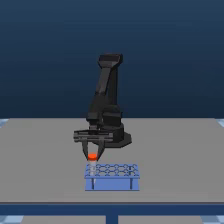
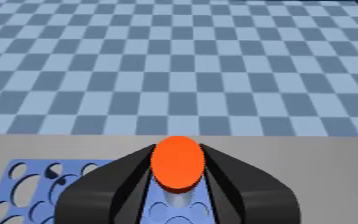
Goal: Pick up the centrifuge tube on the rack
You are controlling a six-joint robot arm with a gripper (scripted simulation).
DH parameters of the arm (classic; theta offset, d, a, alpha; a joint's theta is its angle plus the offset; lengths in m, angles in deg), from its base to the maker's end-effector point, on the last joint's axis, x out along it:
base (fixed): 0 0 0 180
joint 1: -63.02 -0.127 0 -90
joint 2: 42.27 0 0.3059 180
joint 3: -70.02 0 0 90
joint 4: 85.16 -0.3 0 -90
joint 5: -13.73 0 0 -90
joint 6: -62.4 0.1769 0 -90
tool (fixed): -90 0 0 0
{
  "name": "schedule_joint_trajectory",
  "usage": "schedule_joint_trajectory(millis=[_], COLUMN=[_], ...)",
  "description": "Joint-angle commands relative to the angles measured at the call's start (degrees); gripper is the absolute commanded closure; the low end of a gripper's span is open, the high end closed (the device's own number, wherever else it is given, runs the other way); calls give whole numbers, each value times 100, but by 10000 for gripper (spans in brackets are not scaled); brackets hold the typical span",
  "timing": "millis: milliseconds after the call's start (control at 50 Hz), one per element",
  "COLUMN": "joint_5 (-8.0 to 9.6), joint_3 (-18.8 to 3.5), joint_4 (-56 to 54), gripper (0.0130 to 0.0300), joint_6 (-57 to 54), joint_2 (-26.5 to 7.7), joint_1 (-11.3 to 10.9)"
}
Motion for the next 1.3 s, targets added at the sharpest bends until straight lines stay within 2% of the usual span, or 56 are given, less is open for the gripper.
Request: schedule_joint_trajectory(millis=[20, 300, 660, 1000, 1300], joint_5=[77, 208, 351, 363, 297], joint_3=[-36, -135, -339, -502, -682], joint_4=[251, 1036, 2750, 4084, 5373], gripper=[300, 300, 300, 300, 300], joint_6=[307, 1125, 2898, 4273, 5603], joint_2=[60, 225, 496, 668, 824], joint_1=[0, 0, 0, 0, 0])
